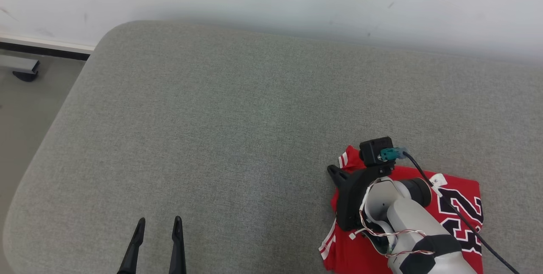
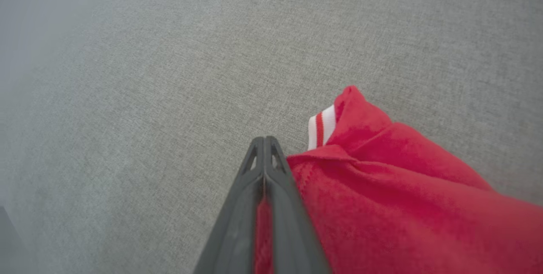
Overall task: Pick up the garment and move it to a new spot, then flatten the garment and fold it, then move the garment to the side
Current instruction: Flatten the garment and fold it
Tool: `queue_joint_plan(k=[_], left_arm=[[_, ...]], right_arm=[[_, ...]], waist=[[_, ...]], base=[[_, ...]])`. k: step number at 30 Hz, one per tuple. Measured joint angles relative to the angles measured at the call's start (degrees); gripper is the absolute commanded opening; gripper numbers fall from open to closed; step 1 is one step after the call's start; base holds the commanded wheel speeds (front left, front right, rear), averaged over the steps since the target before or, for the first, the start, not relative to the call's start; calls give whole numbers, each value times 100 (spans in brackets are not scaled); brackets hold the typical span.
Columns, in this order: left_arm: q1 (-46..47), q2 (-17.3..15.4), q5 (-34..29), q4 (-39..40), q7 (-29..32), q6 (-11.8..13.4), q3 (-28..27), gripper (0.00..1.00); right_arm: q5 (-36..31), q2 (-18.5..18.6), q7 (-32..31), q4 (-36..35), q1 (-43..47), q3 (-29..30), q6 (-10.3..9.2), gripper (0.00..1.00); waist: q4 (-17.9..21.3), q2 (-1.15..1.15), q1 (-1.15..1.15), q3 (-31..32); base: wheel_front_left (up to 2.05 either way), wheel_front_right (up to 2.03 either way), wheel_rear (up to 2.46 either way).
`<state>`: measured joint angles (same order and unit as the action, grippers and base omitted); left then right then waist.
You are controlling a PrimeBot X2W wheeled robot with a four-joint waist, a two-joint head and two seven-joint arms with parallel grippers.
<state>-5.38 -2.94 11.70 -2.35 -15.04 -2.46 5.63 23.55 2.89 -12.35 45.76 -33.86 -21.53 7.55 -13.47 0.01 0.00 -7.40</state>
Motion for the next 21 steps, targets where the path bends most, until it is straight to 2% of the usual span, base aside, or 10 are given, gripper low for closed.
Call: queue_joint_plan(k=[6, 7, 8, 9, 10, 16, 21], left_arm=[[1, 0, 0, -29, 0, -5, 8, 100], [1, 1, -1, -30, 0, -4, 4, 100], [0, 1, -1, -27, 0, -1, -10, 100], [-1, 1, -2, -25, 0, 0, -30, 100], [-5, 0, -3, -23, 0, 0, -58, 100], [-80, 0, -67, 30, 0, -1, -245, 100], [-144, 0, -111, 58, 0, -3, -405, 100]], right_arm=[[426, 2, -16, -244, -93, -459, 0, 0], [522, 2, 10, -308, -94, -528, 0, 16], [603, 2, 36, -378, -93, -591, 0, 38], [709, 1, 80, -449, -91, -644, 0, 76], [801, -1, 135, -520, -90, -687, 0, 100], [1034, -2, 558, -922, -18, -665, 0, 100], [869, -2, 918, -1161, 227, -247, 0, 100]], waist=[[-21, 0, 0, 48], [-23, 0, 0, 65], [-22, 0, 0, 82], [-18, 0, 0, 102], [-10, 0, 0, 124], [130, 0, -1, 265], [352, 0, -1, 396]], base=[[0, 0, 0], [0, 0, 0], [0, 0, 0], [0, 0, 0], [0, 0, 0], [0, 0, 0], [0, 0, 0]])
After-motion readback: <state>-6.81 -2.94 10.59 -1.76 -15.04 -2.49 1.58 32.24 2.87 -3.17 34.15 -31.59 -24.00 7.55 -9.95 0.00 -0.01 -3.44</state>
